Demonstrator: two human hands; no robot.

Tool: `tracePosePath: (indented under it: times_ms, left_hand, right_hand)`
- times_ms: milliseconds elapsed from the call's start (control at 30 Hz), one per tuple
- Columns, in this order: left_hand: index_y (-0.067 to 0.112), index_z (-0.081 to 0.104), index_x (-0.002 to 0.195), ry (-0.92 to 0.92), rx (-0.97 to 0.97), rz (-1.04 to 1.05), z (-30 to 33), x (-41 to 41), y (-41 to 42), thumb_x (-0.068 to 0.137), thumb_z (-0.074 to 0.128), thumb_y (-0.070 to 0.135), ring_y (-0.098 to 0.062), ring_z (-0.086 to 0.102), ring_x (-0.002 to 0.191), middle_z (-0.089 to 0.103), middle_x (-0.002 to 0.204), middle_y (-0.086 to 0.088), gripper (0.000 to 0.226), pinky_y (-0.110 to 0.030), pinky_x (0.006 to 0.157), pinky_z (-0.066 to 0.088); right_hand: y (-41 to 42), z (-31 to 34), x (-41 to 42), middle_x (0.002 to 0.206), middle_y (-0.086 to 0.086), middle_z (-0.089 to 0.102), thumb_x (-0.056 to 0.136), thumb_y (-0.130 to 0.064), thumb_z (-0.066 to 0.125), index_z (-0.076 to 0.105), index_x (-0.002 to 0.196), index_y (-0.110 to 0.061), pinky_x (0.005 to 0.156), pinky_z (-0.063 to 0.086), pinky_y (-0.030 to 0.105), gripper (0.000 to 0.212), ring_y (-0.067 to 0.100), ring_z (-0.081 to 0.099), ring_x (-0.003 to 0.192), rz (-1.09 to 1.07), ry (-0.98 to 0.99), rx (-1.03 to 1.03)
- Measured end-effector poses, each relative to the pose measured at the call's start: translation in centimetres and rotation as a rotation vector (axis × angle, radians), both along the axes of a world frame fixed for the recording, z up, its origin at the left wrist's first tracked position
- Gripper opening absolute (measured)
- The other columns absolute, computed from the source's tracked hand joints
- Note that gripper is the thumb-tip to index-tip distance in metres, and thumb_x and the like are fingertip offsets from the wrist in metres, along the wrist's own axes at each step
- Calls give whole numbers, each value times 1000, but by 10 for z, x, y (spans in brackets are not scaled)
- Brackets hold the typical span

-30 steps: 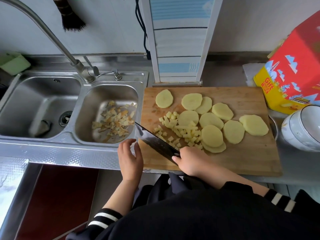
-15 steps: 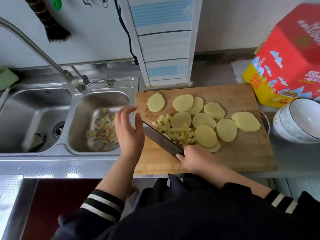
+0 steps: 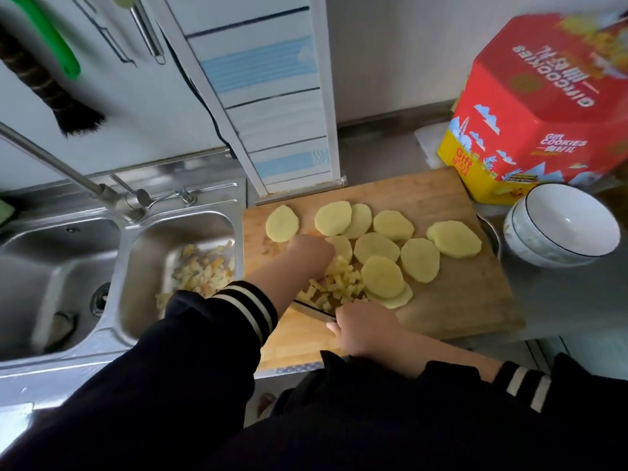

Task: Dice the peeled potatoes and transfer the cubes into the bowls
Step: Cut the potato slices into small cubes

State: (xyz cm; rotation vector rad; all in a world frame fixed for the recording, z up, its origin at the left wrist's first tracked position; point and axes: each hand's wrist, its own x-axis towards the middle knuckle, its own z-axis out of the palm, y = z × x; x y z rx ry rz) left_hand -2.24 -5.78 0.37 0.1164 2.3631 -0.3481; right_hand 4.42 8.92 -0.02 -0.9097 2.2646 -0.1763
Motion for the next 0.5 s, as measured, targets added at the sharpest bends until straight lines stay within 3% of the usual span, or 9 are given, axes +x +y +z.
tracePosePath:
  times_ms: [133, 267, 367, 500]
  left_hand:
    - [14, 62, 117, 17, 85, 25, -3, 2, -9, 91, 66, 33, -24, 61, 94, 63, 104, -2, 31, -34, 73, 54]
    - [18, 63, 112, 75, 224, 112, 0, 6, -17, 92, 62, 31, -21, 60, 97, 65, 107, 0, 24, -34, 79, 54]
    - [22, 62, 111, 259, 378, 252, 19, 11, -30, 94, 59, 34, -16, 61, 98, 66, 108, 5, 21, -34, 82, 54]
    - [24, 63, 104, 641, 605, 438, 48, 48, -47, 93, 63, 37, -7, 59, 83, 63, 94, 13, 18, -25, 69, 50]
  right_hand:
    - [-1, 1, -1, 66, -3, 43, 102, -37, 41, 48, 76, -14, 62, 38, 32, 36, 22, 51, 72, 7, 4, 18]
    - [-1, 3, -3, 69, -3, 45, 102, -37, 40, 53, 82, -13, 63, 37, 32, 33, 22, 53, 74, -1, -17, 19]
    - [-1, 3, -4, 70, -4, 48, 102, -38, 40, 54, 84, -14, 64, 39, 30, 34, 19, 53, 72, -58, -39, 29]
    - [1, 3, -10, 73, -4, 50, 102, -41, 38, 47, 78, -19, 61, 39, 29, 33, 11, 47, 63, -156, -73, 79]
